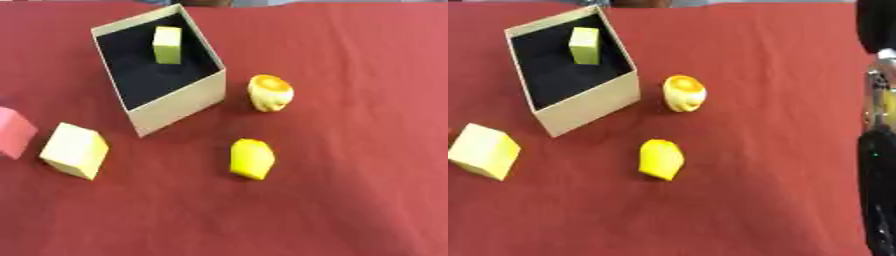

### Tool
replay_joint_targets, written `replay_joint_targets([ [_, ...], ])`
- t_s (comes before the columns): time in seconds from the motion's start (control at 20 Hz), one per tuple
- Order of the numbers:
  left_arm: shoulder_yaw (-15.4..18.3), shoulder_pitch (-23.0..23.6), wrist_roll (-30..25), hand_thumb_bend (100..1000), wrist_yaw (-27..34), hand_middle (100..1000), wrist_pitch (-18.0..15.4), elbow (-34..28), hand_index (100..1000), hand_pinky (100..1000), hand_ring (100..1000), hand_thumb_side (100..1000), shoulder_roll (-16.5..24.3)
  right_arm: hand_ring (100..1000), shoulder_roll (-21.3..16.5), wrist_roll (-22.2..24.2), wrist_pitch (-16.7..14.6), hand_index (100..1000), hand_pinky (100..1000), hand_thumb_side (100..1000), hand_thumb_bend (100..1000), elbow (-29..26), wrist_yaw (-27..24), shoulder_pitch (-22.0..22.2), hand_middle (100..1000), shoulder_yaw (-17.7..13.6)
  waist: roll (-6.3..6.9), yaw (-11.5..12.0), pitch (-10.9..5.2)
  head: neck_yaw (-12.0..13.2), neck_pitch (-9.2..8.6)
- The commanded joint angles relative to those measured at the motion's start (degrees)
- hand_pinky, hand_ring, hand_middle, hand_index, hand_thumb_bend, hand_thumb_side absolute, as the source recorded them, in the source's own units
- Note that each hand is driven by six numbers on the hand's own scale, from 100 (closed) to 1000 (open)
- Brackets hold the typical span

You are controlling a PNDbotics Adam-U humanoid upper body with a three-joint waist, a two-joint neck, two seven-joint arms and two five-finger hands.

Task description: Pick up objects on the table and place them in the box.

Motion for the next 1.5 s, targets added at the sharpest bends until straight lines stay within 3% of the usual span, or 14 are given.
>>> replay_joint_targets([
  [0.05, 0.5, -0.5, 0.1, 192, 0.0, 690, 0.0, -0.9, 809, 660, 672, 667, 1.2, 967, -3.3, 0.9, -0.4, 798, 904, 646, 100, -1.2, 1.3, 0.1, 532, 0.4, -0.09, -0.1, -1.23, 0.8, 0.58],
  [0.2, 0.5, 0.0, 0.2, 192, -0.1, 690, 0.1, -0.9, 809, 661, 673, 667, 1.7, 977, -7.4, 1.1, -2.0, 812, 894, 644, 100, -1.2, 4.0, 1.6, 544, 1.4, -0.58, -0.4, -1.54, 1.7, 0.75],
  [0.3, 0.4, 0.3, 0.1, 193, -0.2, 691, 0.2, -0.9, 810, 661, 673, 666, 2.1, 976, -11.8, 0.7, -4.0, 822, 879, 598, 100, -1.2, 6.6, 2.6, 560, 2.6, -1.01, -0.7, -1.89, 2.1, 0.88],
  [0.55, 0.5, 0.5, 0.1, 199, -0.5, 692, 0.3, -0.9, 810, 663, 674, 656, 3.1, 986, -23.8, -2.8, -8.7, 837, 861, 589, 100, -0.9, 13.0, 4.9, 599, 5.7, -1.79, -1.5, -2.65, 2.8, 1.37],
  [0.95, 0.2, 2.3, 0.0, 182, -1.1, 693, 0.6, -0.9, 810, 659, 675, 657, 7.1, 1000, -37.2, -8.1, -11.4, 866, 847, 652, 100, -1.1, 23.3, 6.9, 699, 10.6, -1.99, -1.7, -3.26, 2.2, 1.16],
  [1.15, -0.4, 3.2, -0.4, 176, -0.7, 693, 0.8, -0.9, 810, 657, 674, 660, 9.3, 1000, -40.6, -8.6, -13.1, 871, 848, 670, 100, -1.2, 26.5, 6.4, 713, 13.4, -1.80, -1.4, -3.34, 1.5, 1.15],
  [1.5, -0.6, 3.4, -0.8, 170, -0.1, 693, 0.5, -0.9, 810, 655, 673, 666, 9.9, 1000, -40.3, -4.1, -13.7, 886, 870, 717, 100, -1.2, 26.8, 2.1, 724, 18.8, -1.11, -0.9, -2.94, 0.6, 0.73],
])
